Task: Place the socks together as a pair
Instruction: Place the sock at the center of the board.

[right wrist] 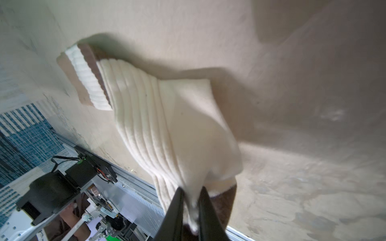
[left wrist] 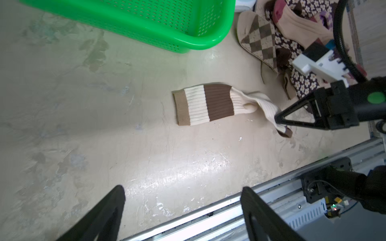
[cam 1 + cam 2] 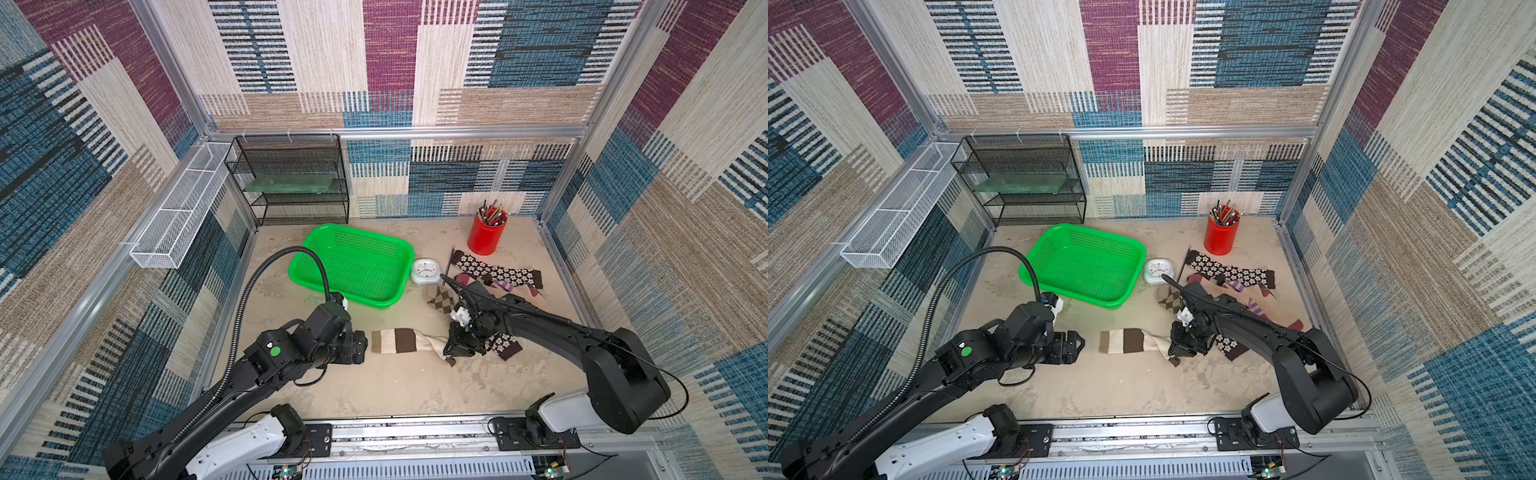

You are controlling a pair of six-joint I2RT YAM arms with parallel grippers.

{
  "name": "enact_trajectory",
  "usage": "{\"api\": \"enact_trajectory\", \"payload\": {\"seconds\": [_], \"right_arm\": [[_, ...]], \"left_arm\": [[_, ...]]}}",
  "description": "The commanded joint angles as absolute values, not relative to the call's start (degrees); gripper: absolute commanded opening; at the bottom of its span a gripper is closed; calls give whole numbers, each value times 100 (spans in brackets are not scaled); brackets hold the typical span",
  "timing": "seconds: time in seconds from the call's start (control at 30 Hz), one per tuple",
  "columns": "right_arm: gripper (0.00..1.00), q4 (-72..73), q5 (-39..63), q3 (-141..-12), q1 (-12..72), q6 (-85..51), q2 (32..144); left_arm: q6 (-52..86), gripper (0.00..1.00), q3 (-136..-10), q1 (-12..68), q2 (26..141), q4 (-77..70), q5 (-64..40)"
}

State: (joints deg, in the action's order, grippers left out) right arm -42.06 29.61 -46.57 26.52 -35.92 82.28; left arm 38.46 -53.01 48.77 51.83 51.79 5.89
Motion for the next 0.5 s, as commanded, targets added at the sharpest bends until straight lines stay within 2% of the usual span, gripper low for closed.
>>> {"api": "enact_trajectory", "payload": {"seconds": [0.0,0.1,0.17,0.23,0.33,0.47], "right_arm": [[21,-3970,3085,-4633,2316,-3651,8140],[37,-3979,3200,-4664,1987,-3678,8196],[52,-4051,3141,-4782,1919,-3628,8236],[61,-4181,2999,-4939,1895,-3554,8244],[63,-4450,2727,-5186,1891,-3366,8104],[61,-5206,2023,-5512,2492,-3026,7694]], "left_arm": [[3747,83,-5094,5174,5402,4530,557],[3755,80,-4904,5389,5704,4157,497],[3757,80,-4806,5462,5930,3916,453],[3778,79,-4749,5469,6125,3679,393],[3739,79,-4682,5469,6315,3389,350],[3653,73,-4759,5467,6687,3133,143]]}}
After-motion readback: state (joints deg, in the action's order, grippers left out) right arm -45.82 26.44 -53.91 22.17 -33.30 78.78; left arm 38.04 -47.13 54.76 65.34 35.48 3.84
